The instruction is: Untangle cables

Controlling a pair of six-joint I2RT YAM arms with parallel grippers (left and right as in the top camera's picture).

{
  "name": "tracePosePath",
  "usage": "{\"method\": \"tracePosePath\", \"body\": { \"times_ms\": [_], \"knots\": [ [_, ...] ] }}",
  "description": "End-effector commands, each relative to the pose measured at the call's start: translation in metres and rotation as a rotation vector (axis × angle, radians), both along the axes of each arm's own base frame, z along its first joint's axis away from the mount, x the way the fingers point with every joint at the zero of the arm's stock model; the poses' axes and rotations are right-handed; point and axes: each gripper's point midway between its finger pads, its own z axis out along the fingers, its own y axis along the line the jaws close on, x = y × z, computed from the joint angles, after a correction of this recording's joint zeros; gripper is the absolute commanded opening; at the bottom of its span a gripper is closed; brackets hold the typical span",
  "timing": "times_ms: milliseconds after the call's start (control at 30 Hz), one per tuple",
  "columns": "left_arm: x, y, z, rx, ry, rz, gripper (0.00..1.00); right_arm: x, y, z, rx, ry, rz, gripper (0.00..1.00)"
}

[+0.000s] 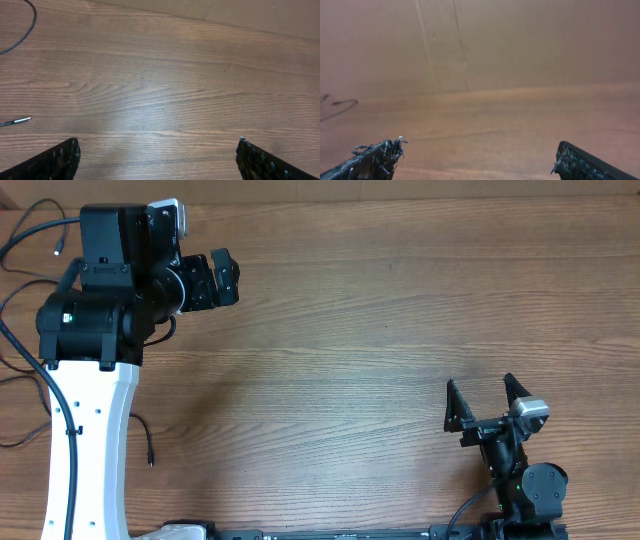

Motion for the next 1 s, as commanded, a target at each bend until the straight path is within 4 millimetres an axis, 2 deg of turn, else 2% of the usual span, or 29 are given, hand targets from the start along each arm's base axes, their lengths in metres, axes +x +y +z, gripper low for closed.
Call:
{"method": "tracePosePath", "body": {
  "times_ms": [0,333,967],
  "knots": [
    [-0.0029,0.0008,0.0114,0.021,-0.037,-0.014,1.0,0.0009,-0.0078,-0.007,-0.007,0.016,-0.042,1.0],
    [-0.0029,0.0008,0.0113,0.021,-0.037,-0.015,1.0,0.0011,-0.0092,-0.0076,-0.144,0.001,-0.05,1.0],
    [-0.0029,0.0008,0.0114,0.021,-0.037,-0.014,1.0,0.0011,-0.0092,-0.0078,-0.154,0.0,-0.049,1.0]
  ]
}}
